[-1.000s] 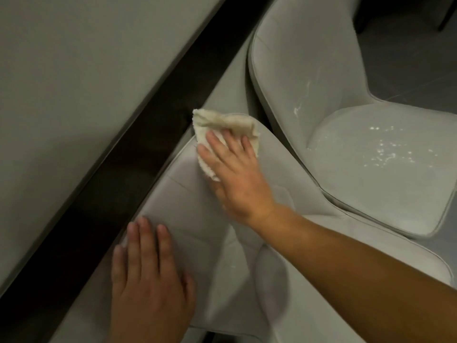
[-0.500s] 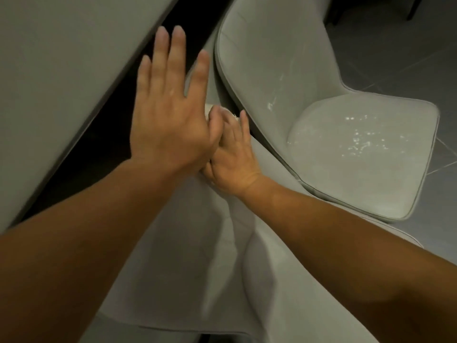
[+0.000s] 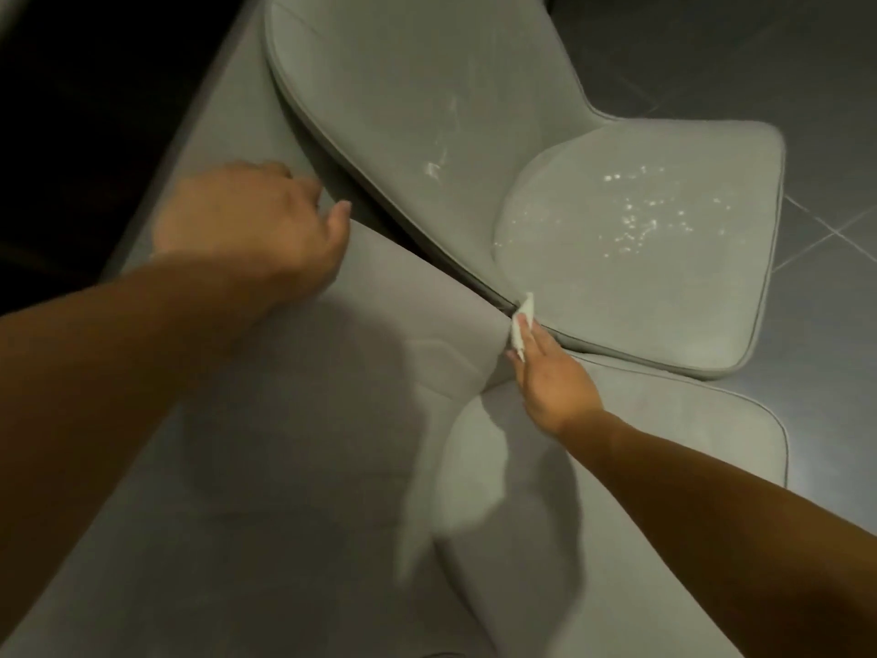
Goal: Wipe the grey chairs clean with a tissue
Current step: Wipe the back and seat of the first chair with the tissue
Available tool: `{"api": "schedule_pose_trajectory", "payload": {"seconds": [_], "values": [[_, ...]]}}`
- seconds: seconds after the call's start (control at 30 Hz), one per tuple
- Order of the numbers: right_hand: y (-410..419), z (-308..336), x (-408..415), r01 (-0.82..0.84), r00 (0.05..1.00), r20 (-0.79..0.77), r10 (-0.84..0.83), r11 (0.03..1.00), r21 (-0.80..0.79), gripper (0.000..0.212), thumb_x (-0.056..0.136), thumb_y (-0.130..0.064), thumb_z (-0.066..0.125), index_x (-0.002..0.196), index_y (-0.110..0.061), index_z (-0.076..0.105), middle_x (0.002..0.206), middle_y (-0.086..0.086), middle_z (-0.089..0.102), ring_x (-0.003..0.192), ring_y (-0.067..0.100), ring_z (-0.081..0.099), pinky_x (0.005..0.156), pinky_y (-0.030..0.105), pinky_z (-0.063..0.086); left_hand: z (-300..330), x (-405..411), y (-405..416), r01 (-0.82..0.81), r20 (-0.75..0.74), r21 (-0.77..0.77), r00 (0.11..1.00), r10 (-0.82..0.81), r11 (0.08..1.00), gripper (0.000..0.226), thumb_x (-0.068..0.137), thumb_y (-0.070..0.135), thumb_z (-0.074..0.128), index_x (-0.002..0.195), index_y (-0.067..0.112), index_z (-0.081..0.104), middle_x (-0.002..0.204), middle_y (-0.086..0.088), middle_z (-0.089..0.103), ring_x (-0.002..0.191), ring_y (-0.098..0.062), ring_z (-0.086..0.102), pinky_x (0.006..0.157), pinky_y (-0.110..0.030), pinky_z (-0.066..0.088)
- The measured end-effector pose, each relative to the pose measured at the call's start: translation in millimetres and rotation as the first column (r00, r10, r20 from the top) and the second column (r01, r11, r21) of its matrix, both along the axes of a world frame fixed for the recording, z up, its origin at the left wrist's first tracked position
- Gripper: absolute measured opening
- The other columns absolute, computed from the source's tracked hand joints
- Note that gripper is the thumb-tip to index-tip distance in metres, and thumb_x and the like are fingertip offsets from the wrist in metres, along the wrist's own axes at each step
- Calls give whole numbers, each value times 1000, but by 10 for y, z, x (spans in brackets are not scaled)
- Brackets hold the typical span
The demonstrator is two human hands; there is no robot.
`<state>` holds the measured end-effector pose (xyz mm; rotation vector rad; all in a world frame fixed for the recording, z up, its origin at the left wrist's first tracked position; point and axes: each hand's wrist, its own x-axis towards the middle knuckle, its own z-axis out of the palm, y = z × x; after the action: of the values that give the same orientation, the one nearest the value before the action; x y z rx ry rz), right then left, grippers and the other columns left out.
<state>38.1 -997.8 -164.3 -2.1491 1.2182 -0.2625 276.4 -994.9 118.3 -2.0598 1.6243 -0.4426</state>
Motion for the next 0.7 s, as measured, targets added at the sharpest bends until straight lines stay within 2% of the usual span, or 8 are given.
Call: {"api": "schedule_pose_trajectory", "payload": {"seconds": [0.07, 0.13, 0.23, 0.3, 0.37, 0.5, 0.6, 0.7], "values": [[73, -30, -147, 81, 995, 58, -83, 996, 28, 59, 103, -23, 38, 156, -23, 12, 159, 6, 25, 135, 28, 43, 106, 38, 41, -9, 20, 13, 68, 48, -32, 997, -66, 997, 62, 100, 61, 20, 104, 17, 64, 104, -17, 68, 96, -40, 63, 71, -38, 39], [143, 108, -77, 131, 961, 249, -118, 991, -38, 57, 101, -20, 33, 155, -23, 16, 161, 6, 21, 145, 26, 28, 114, 41, 33, -18, 23, 41, 107, 43, -44, 994, -105, 993, 60, 102, 61, 20, 96, 17, 60, 95, -18, 67, 89, -41, 63, 67, -36, 34], [235, 427, 360, -8, 912, 388, 134, 950, -311, 61, 94, -18, 33, 153, -11, 23, 160, 17, 15, 148, 35, 16, 117, 54, 23, -56, 20, 54, 113, 34, -76, 993, -111, 991, 61, 103, 59, 19, 100, 16, 61, 93, -17, 64, 86, -40, 61, 65, -37, 34], [272, 495, 639, -139, 935, 228, 272, 872, -469, 75, 88, -19, 49, 155, -17, 16, 162, 13, 5, 150, 35, 3, 119, 55, 15, -84, 31, 35, 109, 39, -97, 994, -106, 989, 62, 104, 57, 19, 100, 14, 62, 91, -18, 64, 81, -40, 59, 66, -38, 36], [257, 423, 758, -218, 955, 75, 286, 851, -479, 96, 81, -20, 65, 156, -25, 6, 163, 10, -8, 149, 34, -10, 120, 56, 7, -105, 56, 35, 98, 41, -112, 995, -94, 989, 61, 104, 56, 20, 97, 12, 62, 89, -20, 64, 80, -42, 59, 66, -39, 36], [228, 17, 491, -413, 905, -134, 405, 756, -508, 76, 88, -27, 38, 157, -25, 6, 164, 5, -2, 150, 31, -5, 120, 53, 2, -137, 77, 62, 89, 33, -147, 996, -85, 985, 59, 105, 53, 24, 93, 9, 62, 89, -25, 64, 82, -46, 61, 68, -43, 38], [188, -407, -119, -643, 746, -473, 469, 693, -326, 66, 88, -23, 20, 154, -21, 25, 162, 0, 17, 150, 26, 13, 120, 52, 7, -128, 64, 64, 48, 29, -144, 999, -45, 988, 62, 105, 54, 20, 94, 9, 62, 89, -25, 63, 83, -46, 61, 76, -48, 47], [123, -603, -625, -565, 633, -639, 436, 825, 4, 60, 96, -26, 11, 156, -28, 2, 164, -2, 6, 151, 24, 0, 119, 49, -3, -127, 27, 49, 14, 26, -140, 1000, -10, 990, 64, 105, 53, 19, 98, 7, 62, 90, -26, 62, 85, -46, 60, 82, -51, 51]]}}
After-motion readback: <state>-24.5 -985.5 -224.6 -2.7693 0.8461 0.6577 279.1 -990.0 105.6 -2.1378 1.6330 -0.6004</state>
